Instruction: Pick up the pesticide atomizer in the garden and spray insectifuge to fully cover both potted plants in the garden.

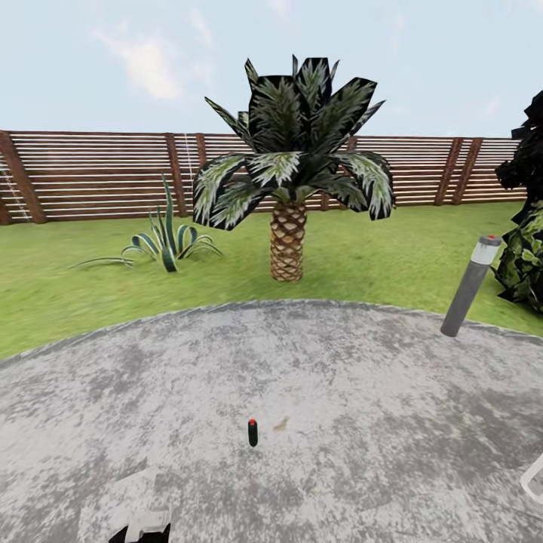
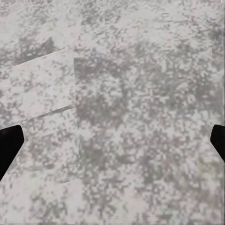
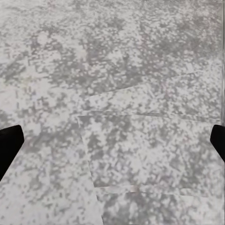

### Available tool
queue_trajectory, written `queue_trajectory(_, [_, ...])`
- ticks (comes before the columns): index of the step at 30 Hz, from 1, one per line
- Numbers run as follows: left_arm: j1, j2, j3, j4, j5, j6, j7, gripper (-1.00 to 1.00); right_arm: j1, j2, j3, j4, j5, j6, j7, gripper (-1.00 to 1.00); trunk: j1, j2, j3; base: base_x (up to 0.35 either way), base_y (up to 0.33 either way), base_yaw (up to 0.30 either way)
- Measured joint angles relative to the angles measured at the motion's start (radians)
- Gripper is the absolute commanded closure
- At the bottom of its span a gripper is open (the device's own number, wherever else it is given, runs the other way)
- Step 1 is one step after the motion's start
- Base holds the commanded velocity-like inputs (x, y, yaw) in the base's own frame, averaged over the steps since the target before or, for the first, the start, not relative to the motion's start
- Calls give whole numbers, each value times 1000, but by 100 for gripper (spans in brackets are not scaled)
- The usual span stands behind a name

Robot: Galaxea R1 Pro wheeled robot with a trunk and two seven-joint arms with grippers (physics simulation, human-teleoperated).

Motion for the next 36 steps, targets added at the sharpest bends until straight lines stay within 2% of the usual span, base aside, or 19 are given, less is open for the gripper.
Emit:
queue_trajectory(12, [0,0,1,0,0,0,0,-100,0,0,0,-1,0,1,0,-100,0,0,0,168,-297,28])
queue_trajectory(36, [1,2,1,0,1,0,1,-100,0,2,0,1,0,1,-1,-100,0,0,0,169,-297,266])
